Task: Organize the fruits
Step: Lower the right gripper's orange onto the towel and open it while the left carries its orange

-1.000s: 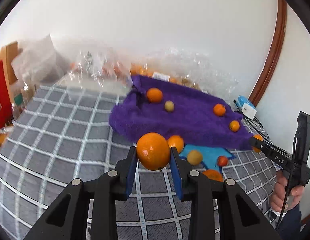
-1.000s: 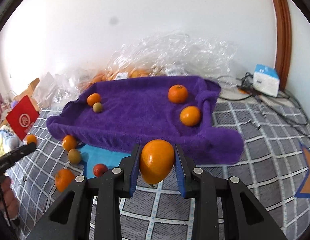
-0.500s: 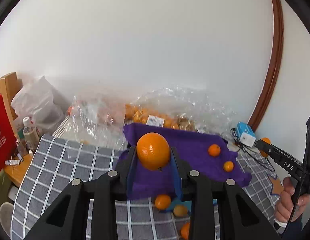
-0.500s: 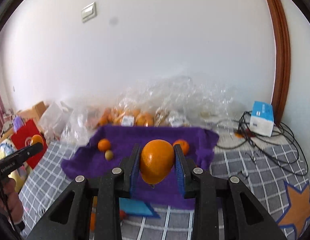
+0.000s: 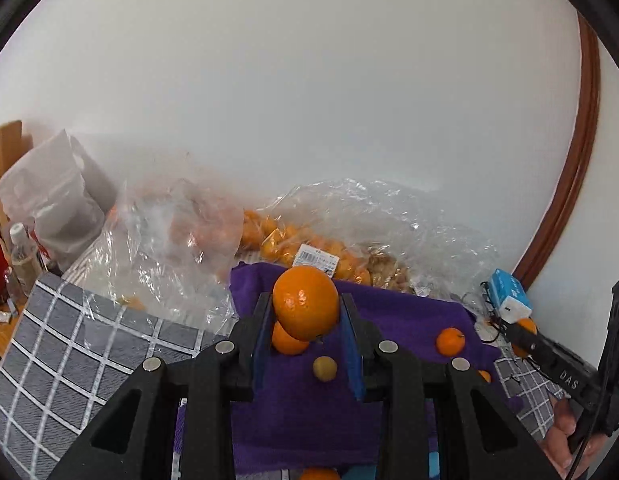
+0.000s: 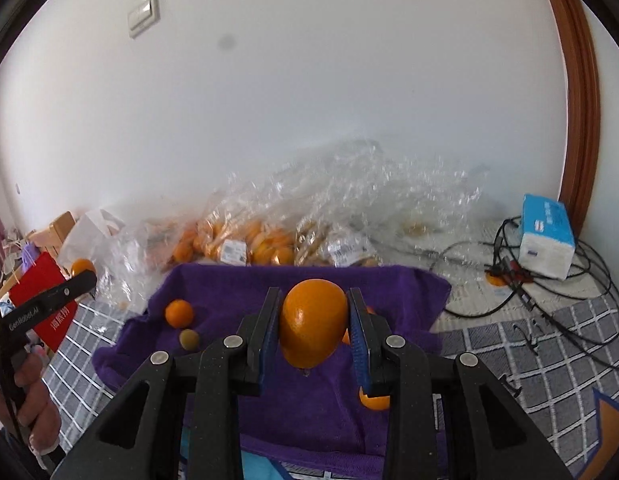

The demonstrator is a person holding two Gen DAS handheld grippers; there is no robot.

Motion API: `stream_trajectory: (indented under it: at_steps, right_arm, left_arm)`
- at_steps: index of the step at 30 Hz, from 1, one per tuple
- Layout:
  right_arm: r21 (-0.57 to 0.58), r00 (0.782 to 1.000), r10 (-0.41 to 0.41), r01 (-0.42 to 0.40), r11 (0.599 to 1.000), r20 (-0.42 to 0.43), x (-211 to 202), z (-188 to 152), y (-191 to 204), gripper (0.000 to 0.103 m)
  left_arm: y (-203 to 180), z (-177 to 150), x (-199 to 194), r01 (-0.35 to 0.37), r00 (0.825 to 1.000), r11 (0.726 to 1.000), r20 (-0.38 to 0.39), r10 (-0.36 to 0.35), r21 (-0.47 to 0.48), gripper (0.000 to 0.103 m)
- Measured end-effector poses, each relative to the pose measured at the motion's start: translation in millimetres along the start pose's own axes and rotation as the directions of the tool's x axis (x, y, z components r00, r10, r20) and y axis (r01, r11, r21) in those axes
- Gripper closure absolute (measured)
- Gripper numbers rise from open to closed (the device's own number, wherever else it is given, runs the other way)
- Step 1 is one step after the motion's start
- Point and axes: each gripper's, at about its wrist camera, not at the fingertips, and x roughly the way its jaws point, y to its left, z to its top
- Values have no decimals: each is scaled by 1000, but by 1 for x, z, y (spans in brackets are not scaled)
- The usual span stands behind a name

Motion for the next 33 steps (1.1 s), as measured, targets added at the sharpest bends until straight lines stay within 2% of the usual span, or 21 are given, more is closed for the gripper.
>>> stream_trajectory:
  at_steps: [5,8,17,21,24,29,33]
  right_arm:
    - [-36,996,-64,61,997,-61,26,-18,-8,71]
    - [-11,996,-54,53,999,-78,35,-22,-12,71]
    - [-113,985,-125,112,987,-117,60,-36,5,71]
    - [-122,977,-143,125,985,-159,72,-41,6,71]
    - [-132,971,-166,145,981,-172,76,-43,6,71]
    - [-118,972,-158,139,983,-174,76,-43,3,71]
    - [-86,973,-149,136,987,-175,66,-42,-1,66]
  left_arm:
    - [16,-21,20,-11,999,1000,-53,9,-30,73]
    - [18,-24,23,-29,998,999,-56,27,-39,73]
    - [17,-25,25,-8,997,1000,-71,6,-30,72]
    - [16,-27,29,-3,995,1000,-96,1,-24,72]
    - [15,-29,33,-5,992,1000,-122,3,-14,72]
    - [10,-34,43,-14,986,1000,-168,14,-1,72]
    - [4,-37,48,-21,983,999,-180,27,32,72]
